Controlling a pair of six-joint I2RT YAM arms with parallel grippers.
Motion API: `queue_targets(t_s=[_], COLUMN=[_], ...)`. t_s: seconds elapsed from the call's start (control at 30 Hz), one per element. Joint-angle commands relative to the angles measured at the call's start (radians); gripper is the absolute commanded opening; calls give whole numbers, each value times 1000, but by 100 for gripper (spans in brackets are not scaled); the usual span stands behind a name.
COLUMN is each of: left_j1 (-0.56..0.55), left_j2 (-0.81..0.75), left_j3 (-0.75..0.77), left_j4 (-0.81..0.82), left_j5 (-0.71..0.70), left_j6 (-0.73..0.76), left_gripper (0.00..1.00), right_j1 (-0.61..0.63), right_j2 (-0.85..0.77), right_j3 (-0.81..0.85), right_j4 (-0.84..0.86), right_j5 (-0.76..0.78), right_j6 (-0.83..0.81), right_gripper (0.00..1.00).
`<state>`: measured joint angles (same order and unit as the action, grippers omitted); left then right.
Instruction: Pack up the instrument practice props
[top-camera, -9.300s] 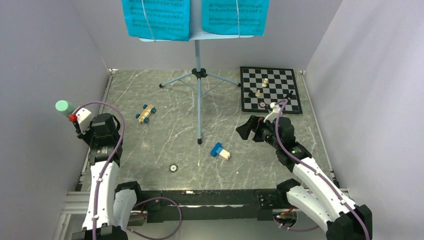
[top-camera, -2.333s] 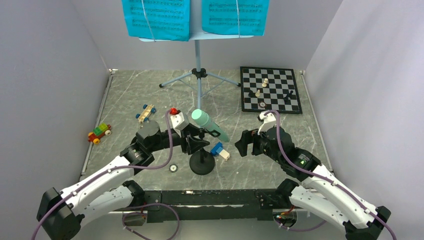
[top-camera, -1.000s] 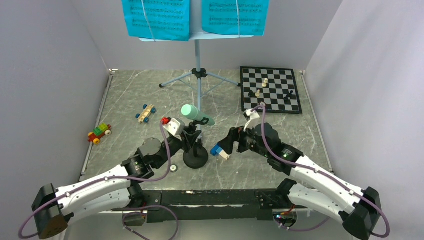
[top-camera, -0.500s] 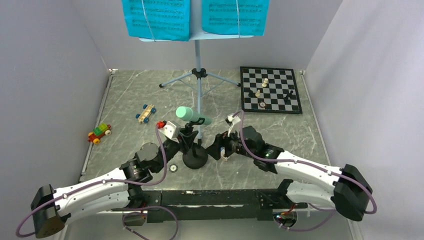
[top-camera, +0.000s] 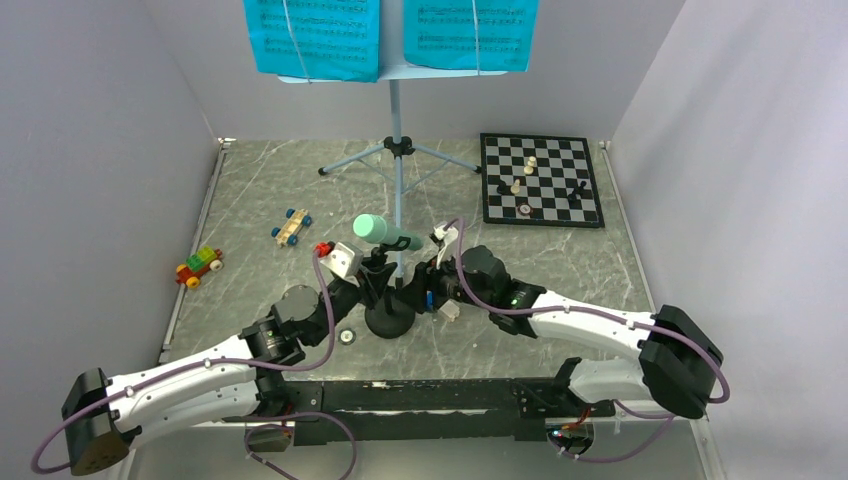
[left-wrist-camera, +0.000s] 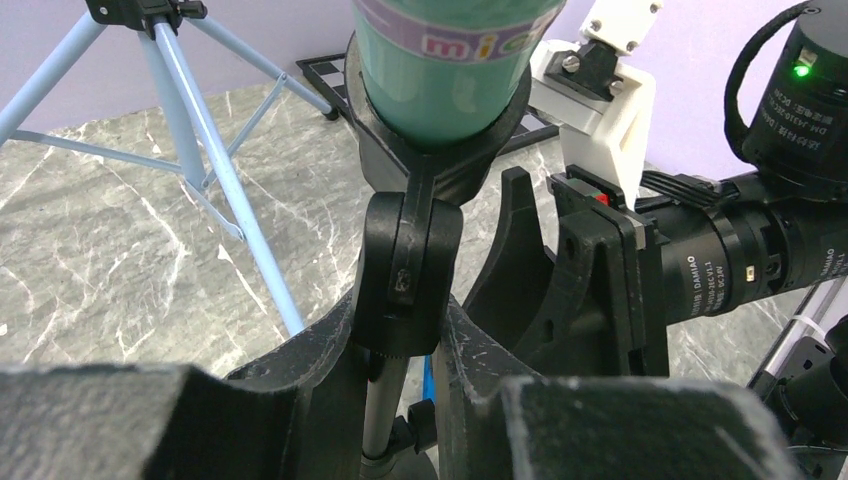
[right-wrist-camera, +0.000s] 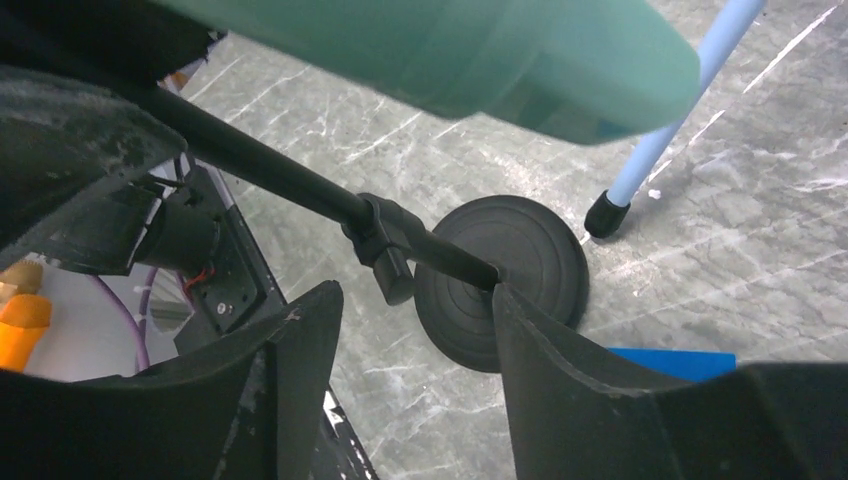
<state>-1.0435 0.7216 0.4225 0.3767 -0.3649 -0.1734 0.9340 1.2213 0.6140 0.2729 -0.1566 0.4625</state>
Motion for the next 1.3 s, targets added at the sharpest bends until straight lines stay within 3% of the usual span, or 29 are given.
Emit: queue_targets(t_s=[0.0,0.23,0.57,0.63,0.73,0.77,1.0,1.27], left_j1=[-9,-9,-10,-10,-10,-10,-10,-10], left_j2=[13,16,20,17,18,19,41,42], left_j3=[38,33,31,24,25,28,35,-9], left_j4=[24,18,2,4,-7,-13,-55,-48], left_j5=[-9,-17,-22,-24,-28,-29,-39,-34], left_j6=[-2,-12,-25,-29,-31,-31,-44,-73], left_gripper=[0,0,0,0,0,0,0,0], right_j1=[6,8,13,18,30,39,146,282], right_j2=[24,50,105,116,109,103,61,107], right_j3=[46,40,45,49,38,35,-4,-75], right_j4=[80,100,135,133,141,137,125,325], right_j5=[-11,-17,-32,-27,1,25,366,698], right_j6=[-17,-24,-69,-85,-124,-146,-396,-806], right_gripper=[58,41,30,24,6,0,0,0])
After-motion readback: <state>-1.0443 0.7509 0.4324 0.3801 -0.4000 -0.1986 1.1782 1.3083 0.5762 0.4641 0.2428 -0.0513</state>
